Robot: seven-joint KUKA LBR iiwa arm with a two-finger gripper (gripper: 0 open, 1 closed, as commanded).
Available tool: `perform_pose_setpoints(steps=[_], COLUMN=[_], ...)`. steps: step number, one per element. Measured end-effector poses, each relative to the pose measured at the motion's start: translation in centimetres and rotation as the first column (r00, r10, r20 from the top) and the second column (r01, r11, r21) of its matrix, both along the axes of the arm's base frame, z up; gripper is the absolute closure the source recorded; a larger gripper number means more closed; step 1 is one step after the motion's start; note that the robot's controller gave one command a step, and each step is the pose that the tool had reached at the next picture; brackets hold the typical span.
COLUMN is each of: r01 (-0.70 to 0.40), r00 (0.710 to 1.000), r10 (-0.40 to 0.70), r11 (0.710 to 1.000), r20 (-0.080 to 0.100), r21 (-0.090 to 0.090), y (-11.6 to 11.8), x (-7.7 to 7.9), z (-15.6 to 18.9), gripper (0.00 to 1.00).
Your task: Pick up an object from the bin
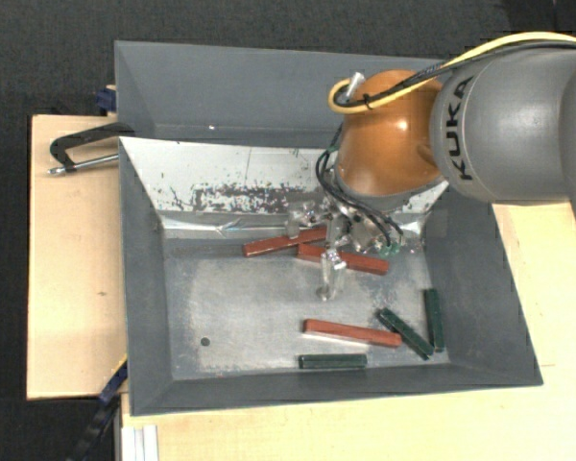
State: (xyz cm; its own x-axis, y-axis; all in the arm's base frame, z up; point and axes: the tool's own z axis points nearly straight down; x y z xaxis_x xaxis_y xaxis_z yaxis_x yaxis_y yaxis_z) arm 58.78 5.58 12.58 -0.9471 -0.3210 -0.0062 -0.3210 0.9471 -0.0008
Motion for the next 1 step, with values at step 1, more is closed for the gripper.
perform_pose_setpoints(steps=[1], r01=[-0.008], r00=[1.0], r10=[0.008], r11=[1.0], r20=[-0.002], r21=[0.001], y=[0.1], x=[-0.29], z=[-1.52], gripper=[0.0])
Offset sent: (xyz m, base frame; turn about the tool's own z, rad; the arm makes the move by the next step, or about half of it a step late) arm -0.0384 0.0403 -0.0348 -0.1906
